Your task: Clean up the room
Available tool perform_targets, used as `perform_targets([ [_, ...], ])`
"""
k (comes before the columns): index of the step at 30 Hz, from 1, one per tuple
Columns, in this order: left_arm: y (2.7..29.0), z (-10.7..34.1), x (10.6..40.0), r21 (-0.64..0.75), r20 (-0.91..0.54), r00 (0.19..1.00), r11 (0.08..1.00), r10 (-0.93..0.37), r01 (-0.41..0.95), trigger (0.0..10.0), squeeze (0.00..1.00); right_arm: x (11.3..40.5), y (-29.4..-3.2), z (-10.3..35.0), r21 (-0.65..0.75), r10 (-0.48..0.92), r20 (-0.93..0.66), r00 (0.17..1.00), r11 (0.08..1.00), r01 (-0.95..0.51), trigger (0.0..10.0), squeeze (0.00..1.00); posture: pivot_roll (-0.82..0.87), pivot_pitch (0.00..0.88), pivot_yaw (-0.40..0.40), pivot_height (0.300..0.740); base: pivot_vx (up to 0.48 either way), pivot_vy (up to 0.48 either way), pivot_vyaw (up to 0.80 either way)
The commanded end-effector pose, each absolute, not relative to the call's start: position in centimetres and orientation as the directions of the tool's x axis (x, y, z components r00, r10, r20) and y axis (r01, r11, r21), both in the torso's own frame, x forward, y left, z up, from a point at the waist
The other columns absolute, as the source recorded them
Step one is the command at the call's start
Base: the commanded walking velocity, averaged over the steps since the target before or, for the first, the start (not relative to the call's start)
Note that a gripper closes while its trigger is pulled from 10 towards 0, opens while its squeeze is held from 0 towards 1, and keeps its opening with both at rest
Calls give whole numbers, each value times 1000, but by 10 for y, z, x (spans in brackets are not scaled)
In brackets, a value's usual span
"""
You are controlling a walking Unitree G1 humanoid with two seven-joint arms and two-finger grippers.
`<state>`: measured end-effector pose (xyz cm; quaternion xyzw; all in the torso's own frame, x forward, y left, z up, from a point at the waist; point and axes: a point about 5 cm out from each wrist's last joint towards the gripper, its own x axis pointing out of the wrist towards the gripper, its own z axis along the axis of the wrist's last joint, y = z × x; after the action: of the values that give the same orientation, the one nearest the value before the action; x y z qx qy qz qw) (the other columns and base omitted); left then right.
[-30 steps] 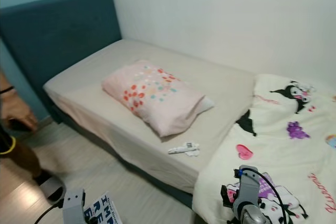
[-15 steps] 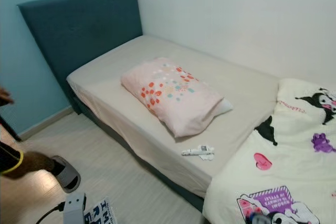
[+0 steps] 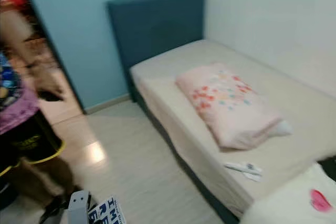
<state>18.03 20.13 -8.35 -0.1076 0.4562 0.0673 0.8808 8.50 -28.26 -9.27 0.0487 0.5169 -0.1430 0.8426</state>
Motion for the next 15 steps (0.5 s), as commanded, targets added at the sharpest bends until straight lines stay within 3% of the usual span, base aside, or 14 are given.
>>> perform_targets([
  [1, 205, -82, 182, -115, -813, 582, 971, 29, -209, 10000, 0, 83, -283, -93, -65, -186, -889, 418, 956, 286, 10000, 0, -11, 0, 1, 740, 0, 0, 781],
  [10, 201, -82, 183, -159, -804, 595, 965, -3, -209, 10000, 0, 90, -279, -93, -60, -188, -886, 423, 953, 296, 10000, 0, -14, 0, -3, 740, 0, 0, 779],
  [15, 199, -74, 197, -205, -758, 652, 955, -16, -215, 10000, 0, 103, -267, -94, -34, -183, -872, 454, 948, 317, 10000, 0, -13, 0, -3, 740, 78, 0, 274],
])
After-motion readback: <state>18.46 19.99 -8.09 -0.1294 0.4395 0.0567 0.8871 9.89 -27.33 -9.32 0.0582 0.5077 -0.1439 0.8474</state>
